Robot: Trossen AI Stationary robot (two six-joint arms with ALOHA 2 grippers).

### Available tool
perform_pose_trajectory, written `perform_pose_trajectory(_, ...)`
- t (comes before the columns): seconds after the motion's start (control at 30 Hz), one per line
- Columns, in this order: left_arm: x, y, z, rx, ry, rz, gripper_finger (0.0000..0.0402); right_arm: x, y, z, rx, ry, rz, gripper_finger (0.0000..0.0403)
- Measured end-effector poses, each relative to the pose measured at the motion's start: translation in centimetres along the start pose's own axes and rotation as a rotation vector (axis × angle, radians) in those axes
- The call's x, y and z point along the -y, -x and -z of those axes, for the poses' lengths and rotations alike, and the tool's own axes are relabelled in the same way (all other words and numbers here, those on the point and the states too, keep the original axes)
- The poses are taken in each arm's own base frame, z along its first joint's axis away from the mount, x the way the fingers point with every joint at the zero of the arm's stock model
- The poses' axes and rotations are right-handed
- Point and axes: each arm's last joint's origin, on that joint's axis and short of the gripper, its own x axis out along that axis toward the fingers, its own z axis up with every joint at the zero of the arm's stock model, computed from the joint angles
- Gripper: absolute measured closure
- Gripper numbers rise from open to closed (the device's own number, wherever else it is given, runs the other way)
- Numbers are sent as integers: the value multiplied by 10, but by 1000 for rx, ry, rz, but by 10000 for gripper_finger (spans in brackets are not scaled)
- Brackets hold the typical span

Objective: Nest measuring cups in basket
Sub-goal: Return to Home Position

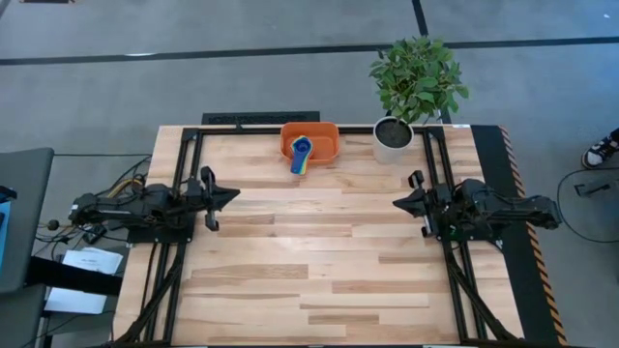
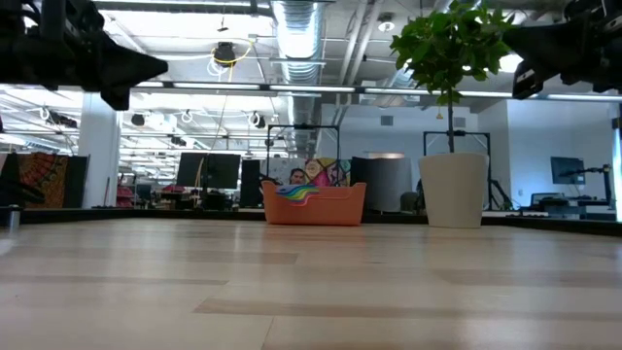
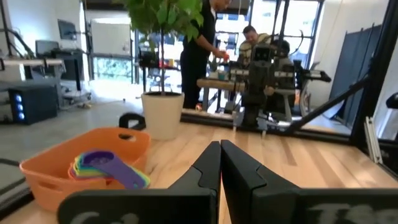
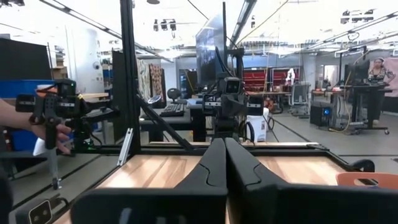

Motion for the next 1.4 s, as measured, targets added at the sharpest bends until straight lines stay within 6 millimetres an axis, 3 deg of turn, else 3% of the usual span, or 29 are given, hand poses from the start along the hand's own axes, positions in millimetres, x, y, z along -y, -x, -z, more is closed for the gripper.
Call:
perform_pose_trajectory(0.5,0,0,3,-37,-60,8,402,0,0,5,-49,-23,2,393)
perform_pose_trajectory(0.77,1,2,-11,-97,-149,47,401,0,0,8,-81,-26,-18,398)
perform_pose_trajectory(1.1,2,1,11,-118,-84,92,402,0,1,12,-120,29,-19,398)
perform_pose_trajectory(1.4,3,1,14,-135,-76,132,402,0,1,12,-123,2,-20,398)
